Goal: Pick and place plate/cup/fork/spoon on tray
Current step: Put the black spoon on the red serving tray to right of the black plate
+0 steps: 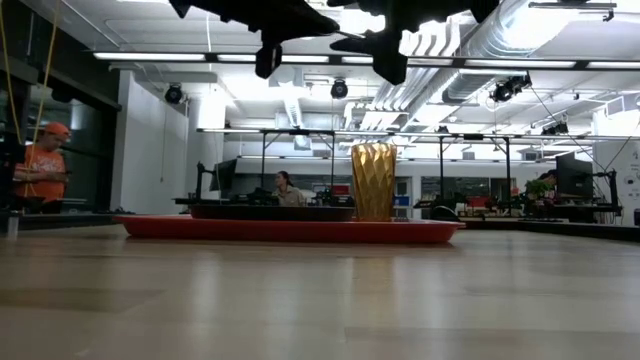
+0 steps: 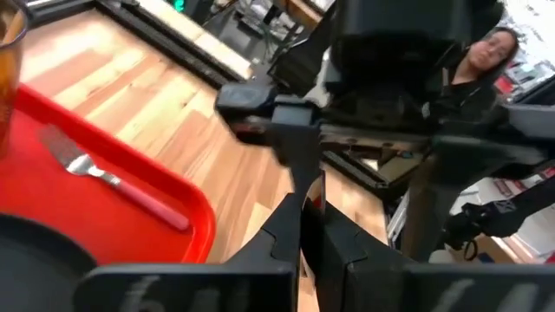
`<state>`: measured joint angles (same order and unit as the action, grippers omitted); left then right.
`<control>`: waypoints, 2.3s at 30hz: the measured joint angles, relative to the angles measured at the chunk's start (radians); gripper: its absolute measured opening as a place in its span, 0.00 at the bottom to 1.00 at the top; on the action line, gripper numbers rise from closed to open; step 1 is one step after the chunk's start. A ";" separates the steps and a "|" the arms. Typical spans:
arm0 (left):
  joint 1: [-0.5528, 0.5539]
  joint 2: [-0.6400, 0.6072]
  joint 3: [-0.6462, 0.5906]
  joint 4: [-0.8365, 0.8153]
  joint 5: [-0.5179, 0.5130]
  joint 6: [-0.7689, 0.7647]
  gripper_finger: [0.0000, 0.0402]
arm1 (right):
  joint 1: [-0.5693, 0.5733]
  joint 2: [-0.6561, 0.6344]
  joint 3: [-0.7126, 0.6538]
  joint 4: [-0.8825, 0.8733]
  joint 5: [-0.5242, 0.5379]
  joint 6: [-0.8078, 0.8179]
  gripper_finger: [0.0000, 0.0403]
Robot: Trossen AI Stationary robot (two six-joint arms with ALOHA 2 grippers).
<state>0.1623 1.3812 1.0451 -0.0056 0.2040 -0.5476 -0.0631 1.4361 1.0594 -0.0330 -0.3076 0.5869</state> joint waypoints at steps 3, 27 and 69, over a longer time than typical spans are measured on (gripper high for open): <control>0.000 0.001 0.000 0.006 0.003 0.000 0.00 | 0.000 0.000 0.000 0.013 0.000 0.000 0.50; 0.013 -0.007 0.000 0.054 0.055 -0.001 0.19 | -0.004 -0.006 0.000 -0.016 0.011 0.009 0.00; 0.136 -0.398 0.000 0.005 -0.095 0.133 0.42 | -0.140 -0.253 -0.664 0.531 0.157 0.514 0.00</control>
<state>0.2981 0.9836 1.0447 -0.0010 0.1089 -0.4145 -0.2032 1.1828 0.3959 0.4984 -0.1509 1.1009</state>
